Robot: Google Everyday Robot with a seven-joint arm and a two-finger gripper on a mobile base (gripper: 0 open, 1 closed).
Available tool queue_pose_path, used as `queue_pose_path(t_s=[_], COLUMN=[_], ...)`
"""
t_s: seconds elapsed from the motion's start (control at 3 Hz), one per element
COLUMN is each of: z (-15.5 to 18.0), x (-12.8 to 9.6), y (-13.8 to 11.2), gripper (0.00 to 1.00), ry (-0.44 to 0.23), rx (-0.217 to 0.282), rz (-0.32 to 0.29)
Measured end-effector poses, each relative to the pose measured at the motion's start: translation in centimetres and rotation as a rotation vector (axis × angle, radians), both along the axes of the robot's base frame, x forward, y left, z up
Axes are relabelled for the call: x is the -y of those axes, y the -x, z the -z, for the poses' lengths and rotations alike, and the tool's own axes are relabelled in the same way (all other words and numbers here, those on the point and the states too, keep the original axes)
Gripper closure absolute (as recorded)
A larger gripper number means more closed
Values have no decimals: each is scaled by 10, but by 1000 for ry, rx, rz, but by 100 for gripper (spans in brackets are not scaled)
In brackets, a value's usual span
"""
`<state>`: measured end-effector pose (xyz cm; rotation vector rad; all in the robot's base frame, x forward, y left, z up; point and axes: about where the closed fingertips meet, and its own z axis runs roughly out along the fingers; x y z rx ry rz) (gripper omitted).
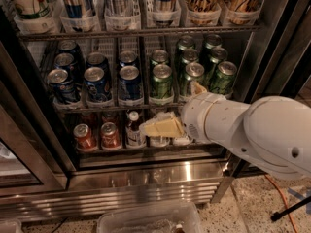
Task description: Pick pepsi can from middle shelf of fridge
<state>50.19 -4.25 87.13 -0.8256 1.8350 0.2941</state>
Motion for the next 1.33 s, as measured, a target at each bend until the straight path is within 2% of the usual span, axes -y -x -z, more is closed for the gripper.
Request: queue_pose_path(t_s=[0.33, 0.67, 1.0, 1.33], z=[22, 41, 57, 61], x=[-25, -55, -74, -87], y=[-3, 0, 12, 29], gripper=[0, 0, 0, 0], ry=[13, -3, -55, -148], rx=[20, 52, 83, 103], rz=[-39, -113, -178, -204])
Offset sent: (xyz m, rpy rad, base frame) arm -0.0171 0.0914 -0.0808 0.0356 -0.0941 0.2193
